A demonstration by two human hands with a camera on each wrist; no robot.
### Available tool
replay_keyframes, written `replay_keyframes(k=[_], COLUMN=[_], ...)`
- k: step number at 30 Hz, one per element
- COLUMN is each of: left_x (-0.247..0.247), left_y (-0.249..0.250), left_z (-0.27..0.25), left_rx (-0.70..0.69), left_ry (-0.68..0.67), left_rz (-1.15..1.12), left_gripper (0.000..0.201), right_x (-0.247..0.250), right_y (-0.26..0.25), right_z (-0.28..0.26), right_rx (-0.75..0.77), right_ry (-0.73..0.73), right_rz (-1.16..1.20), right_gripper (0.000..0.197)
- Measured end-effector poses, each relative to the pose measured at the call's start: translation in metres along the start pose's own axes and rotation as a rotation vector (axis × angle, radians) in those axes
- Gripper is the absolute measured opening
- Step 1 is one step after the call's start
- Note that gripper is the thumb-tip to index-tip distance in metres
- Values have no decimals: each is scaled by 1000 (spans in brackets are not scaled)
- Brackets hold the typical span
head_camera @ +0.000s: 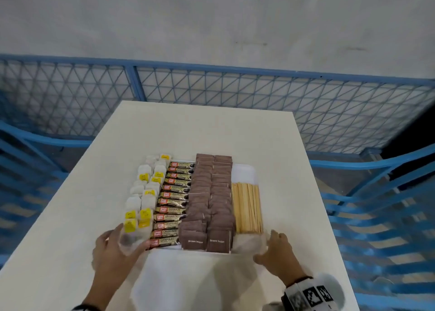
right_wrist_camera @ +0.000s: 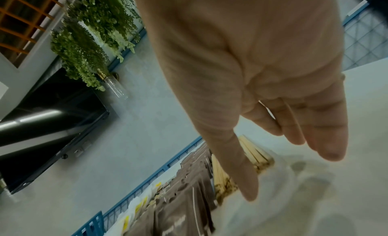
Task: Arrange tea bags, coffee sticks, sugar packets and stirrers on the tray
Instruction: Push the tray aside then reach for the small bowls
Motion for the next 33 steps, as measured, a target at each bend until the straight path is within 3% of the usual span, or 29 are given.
replay_keyframes(k=[2,4,8,13,21,33], left_x=[-4,-8,0,-12,-11,-21], left_y=[-23,-34,-19,-38,-49,-52], left_z=[0,5,17,42,63,148], left_rx=[49,21,35,-26,-18,21], left_ry=[-132,-176,-250,-257,-262,-240], left_rz=[108,156,72,3,-160,-245], left_gripper=[145,145,88,60,48,40], right_x=[-6,-11,-18,-23,-30,-41], right_y=[3,2,0,1,-14,-81], right_z=[-4,-5,-2,4,16,66], right_rx=[27,43,45,73,73,35], right_ry=[-27,-28,-2,83,102,143], right_rz=[-4,13,28,-28,-99,-69], right_gripper=[59,56,47,39,41,42])
Point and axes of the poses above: each hand's wrist, its own z-axis towards the middle knuckle, its own x-axis out of the back of the hand, y = z × x, the point moved 1 cm from there along z, towards the middle knuckle, and after that the axes turned 15 degrees about y, right-handed, at the moved point
